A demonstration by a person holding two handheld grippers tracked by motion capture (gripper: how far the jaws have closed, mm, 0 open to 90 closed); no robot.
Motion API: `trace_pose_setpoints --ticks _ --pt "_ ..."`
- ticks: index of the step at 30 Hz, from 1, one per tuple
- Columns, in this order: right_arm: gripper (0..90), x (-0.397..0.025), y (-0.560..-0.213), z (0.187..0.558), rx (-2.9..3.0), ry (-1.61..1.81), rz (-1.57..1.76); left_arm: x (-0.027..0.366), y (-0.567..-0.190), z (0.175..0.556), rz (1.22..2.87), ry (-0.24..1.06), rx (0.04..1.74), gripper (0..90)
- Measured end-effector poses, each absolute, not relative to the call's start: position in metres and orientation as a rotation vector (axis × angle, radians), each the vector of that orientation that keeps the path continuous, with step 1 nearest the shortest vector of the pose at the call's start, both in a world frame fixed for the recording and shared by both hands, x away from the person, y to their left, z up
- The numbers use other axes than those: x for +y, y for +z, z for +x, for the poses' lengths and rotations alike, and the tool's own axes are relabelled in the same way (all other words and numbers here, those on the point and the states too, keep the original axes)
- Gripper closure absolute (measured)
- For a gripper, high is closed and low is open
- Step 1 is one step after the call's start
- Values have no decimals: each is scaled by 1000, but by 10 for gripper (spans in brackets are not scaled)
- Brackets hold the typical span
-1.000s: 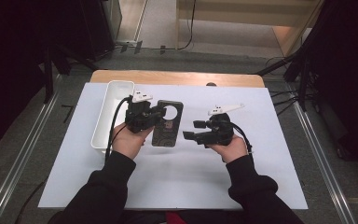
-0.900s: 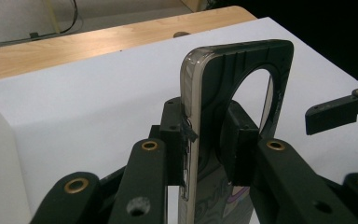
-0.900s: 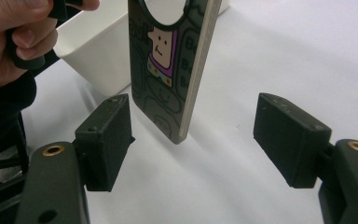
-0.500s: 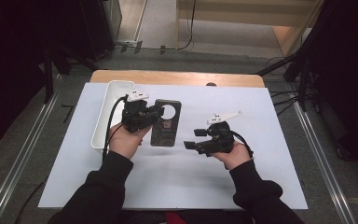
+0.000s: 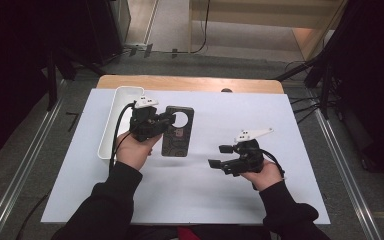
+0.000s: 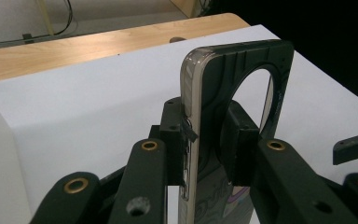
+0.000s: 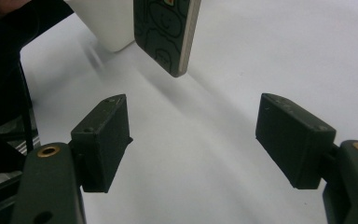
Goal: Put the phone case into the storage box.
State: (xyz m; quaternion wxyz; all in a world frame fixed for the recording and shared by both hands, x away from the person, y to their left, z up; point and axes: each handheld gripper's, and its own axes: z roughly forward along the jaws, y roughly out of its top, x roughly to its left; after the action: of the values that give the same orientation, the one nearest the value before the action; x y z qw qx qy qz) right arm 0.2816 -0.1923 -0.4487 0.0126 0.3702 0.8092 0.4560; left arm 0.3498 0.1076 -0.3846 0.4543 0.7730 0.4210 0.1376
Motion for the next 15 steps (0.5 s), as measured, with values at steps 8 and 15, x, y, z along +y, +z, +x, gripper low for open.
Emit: trace_pose_setpoints --ticks 8,15 --pt "252 -210 -453 272 2491 1434 1181 108 -384 349 1911 338 1035 728" --pt "252 -218 -462 266 2464 1443 1200 110 -383 350 1905 331 1033 728"
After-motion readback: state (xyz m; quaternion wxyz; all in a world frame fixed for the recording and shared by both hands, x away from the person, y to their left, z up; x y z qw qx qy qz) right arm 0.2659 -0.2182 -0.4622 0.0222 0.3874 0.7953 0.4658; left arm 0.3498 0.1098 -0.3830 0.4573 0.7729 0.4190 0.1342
